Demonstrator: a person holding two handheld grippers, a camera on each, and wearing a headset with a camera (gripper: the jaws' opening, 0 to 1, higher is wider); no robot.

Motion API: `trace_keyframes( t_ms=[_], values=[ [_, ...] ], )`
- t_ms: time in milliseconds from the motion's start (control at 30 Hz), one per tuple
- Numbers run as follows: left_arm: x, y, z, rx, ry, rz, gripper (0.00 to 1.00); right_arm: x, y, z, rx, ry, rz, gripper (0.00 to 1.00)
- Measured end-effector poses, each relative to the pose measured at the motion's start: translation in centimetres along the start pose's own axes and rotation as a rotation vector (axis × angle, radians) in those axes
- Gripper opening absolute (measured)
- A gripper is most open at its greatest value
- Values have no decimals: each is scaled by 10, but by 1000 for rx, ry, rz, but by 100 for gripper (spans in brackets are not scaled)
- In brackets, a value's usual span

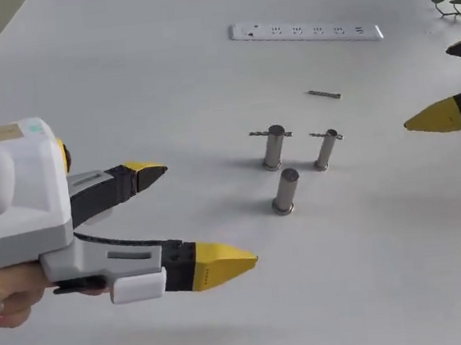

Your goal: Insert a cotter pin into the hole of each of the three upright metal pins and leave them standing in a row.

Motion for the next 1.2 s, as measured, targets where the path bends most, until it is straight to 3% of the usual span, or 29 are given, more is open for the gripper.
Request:
trace_keyframes(
  t_ms=[367,667,800,967,1200],
  values=[
    [-3,-6,6,9,-4,-4,99,-16,12,43,38,36,-49,87],
    [-9,-2,8,-7,-18,1,99,-23,18,72,80,34,-86,83],
    [-10,-3,9,3,-26,0,99,-30,18,82,124,3,-127,69],
    [-9,-8,9,17,-33,-19,97,-32,18,94,165,30,-141,60],
    [-11,-4,11,8,-35,-17,97,-32,24,112,234,85,-182,48]
  ],
)
Point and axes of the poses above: the centre of the closed fingertips' face, and the gripper's own axes: z roughly forward along the fingers, x roughly to its left, y roughly out of its top, the point moved 8 cm from there along -z, roughly backward along the fingers, and after that the axes turned 3 degrees about -x, right-handed, at the moved point
